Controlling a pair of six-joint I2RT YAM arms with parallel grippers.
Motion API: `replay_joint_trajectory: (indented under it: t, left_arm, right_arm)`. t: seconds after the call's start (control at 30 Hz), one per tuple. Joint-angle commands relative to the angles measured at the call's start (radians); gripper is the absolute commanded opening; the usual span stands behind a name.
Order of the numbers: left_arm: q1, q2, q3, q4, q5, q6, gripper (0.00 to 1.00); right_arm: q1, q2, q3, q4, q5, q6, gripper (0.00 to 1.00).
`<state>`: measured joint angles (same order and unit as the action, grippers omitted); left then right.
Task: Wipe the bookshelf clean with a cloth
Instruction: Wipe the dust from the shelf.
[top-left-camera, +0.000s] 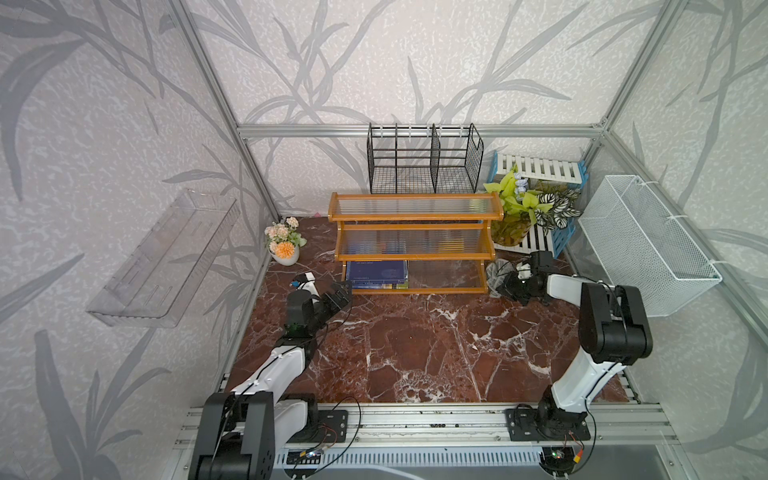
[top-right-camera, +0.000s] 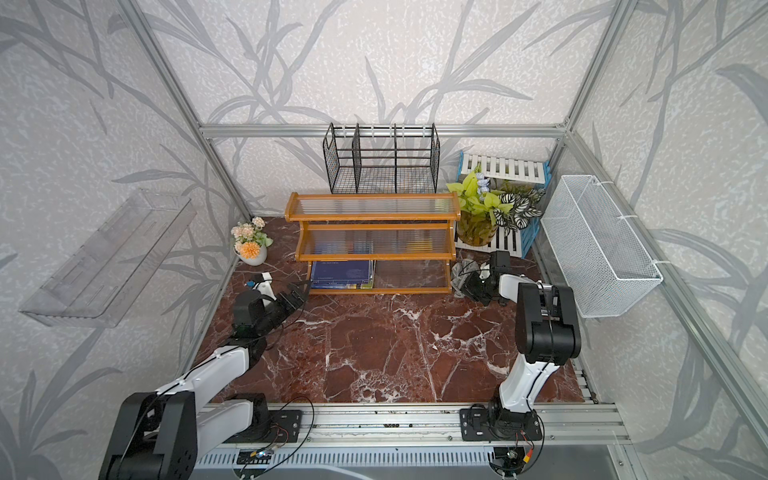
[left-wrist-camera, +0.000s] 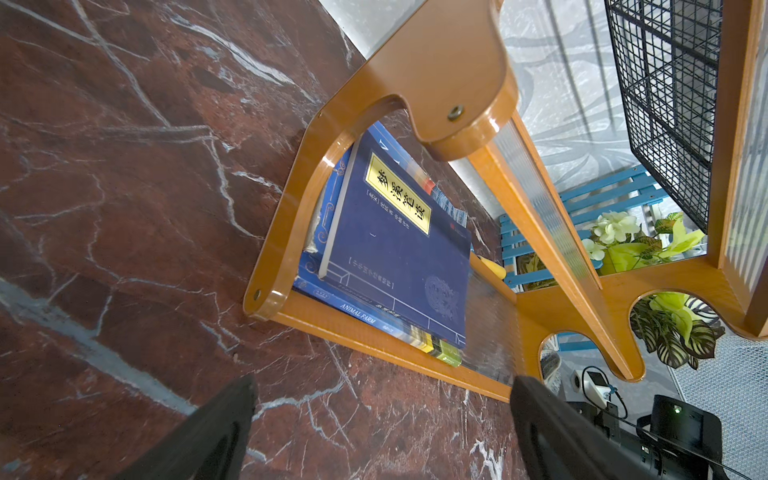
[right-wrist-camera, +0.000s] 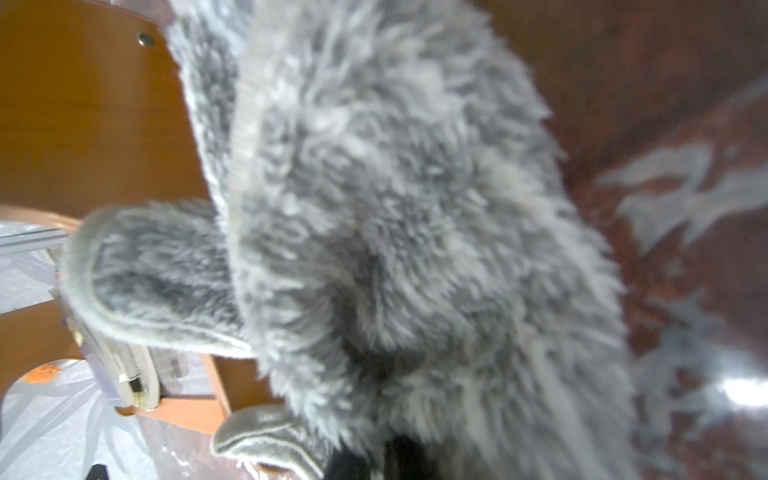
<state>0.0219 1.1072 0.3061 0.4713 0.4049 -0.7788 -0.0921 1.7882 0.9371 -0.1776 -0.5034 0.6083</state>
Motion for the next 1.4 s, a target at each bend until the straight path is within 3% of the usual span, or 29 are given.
replay_joint_trajectory:
  t: [0.0,0.13,0.63,0.9,1.03,1.37]
  left_arm:
    - [0.003,-0.006,0.011,0.022,0.007,0.002,1.00]
    - [0.003,-0.003,0.011,0.023,0.008,0.001,1.00]
    - [0.003,0.022,0.011,0.030,-0.005,0.004,1.00]
    - [0.001,0.050,0.018,0.040,-0.009,0.002,1.00]
    - [0.001,0.053,0.019,0.043,-0.011,0.002,1.00]
    - [0.001,0.046,0.016,0.051,0.003,-0.001,1.00]
  right_arm:
    - [-0.004,-0.020,-0.015,0.017,-0.061,0.060,0.00]
    - [-0.003,0.044,0.007,0.120,-0.153,0.143,0.00]
    - [0.006,0.263,0.228,0.228,-0.230,0.271,0.00]
    - [0.010,0.355,0.320,0.390,-0.309,0.372,0.00]
    - [0.012,0.318,0.282,0.463,-0.361,0.421,0.00]
    - [0.011,0.124,0.038,0.402,-0.344,0.342,0.00]
